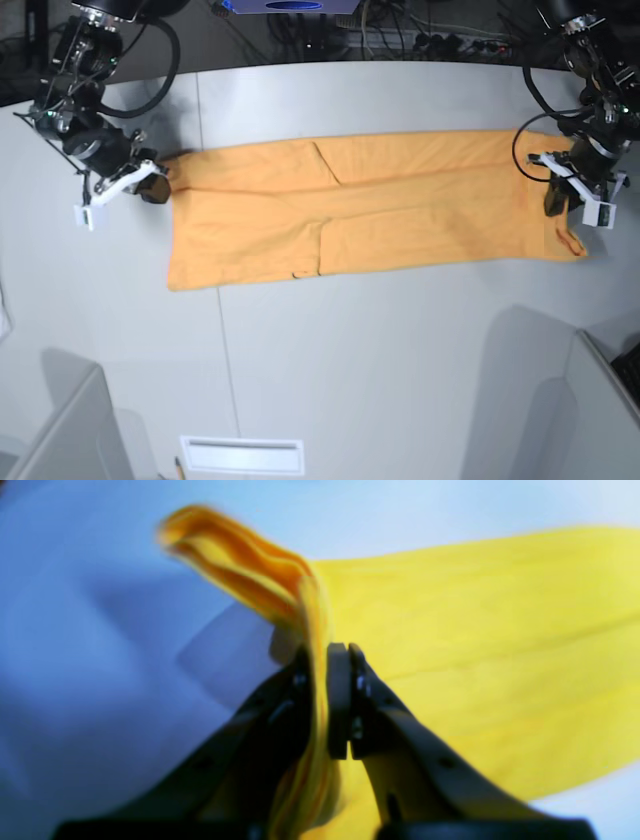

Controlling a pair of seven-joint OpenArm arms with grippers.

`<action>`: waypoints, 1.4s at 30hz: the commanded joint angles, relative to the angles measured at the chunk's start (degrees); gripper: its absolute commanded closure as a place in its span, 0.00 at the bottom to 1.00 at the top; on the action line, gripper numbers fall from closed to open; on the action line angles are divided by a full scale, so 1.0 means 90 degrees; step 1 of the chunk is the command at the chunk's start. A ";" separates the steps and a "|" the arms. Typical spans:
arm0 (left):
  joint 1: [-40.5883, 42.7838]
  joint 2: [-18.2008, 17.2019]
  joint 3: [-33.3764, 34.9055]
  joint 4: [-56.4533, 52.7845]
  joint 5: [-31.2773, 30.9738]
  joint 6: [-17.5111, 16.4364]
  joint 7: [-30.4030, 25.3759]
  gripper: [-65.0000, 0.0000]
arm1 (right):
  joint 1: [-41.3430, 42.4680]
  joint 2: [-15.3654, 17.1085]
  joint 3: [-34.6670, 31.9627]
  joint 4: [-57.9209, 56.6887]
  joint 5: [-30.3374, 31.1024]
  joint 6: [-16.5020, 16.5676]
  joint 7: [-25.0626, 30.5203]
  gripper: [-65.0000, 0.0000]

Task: Fold the T-shirt properly
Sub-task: 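Grasp the strip end with the left gripper and lift it, then carry the strip end toward the middle and lay it down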

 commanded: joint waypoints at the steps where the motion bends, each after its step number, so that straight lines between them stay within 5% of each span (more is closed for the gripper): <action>1: 0.0017 -0.0016 0.0122 0.0269 -0.0095 0.0176 -0.0149 1.00 | 0.0062 0.0053 0.0032 0.0121 0.0090 0.0045 0.0104 1.00; 15: 0.0037 0.0267 0.2213 0.0640 -0.0134 0.1436 -0.0149 1.00 | 0.0062 0.0053 0.0032 0.0112 0.0090 0.0045 0.0104 1.00; 24: -0.0110 0.0785 0.2349 0.0592 -0.0095 0.1436 -0.0139 1.00 | 0.0062 0.0053 0.0032 0.0092 0.0090 0.0045 0.0104 1.00; 36: -0.0315 0.0990 0.2984 0.0533 -0.0095 0.1446 -0.0139 1.00 | 0.0042 0.0053 0.0032 0.0092 0.0090 0.0045 0.0104 1.00; 42: -0.0598 0.1166 0.2975 0.0260 -0.0095 0.1446 0.0408 1.00 | 0.0032 0.0053 0.0032 0.0102 0.0090 0.0045 0.0104 1.00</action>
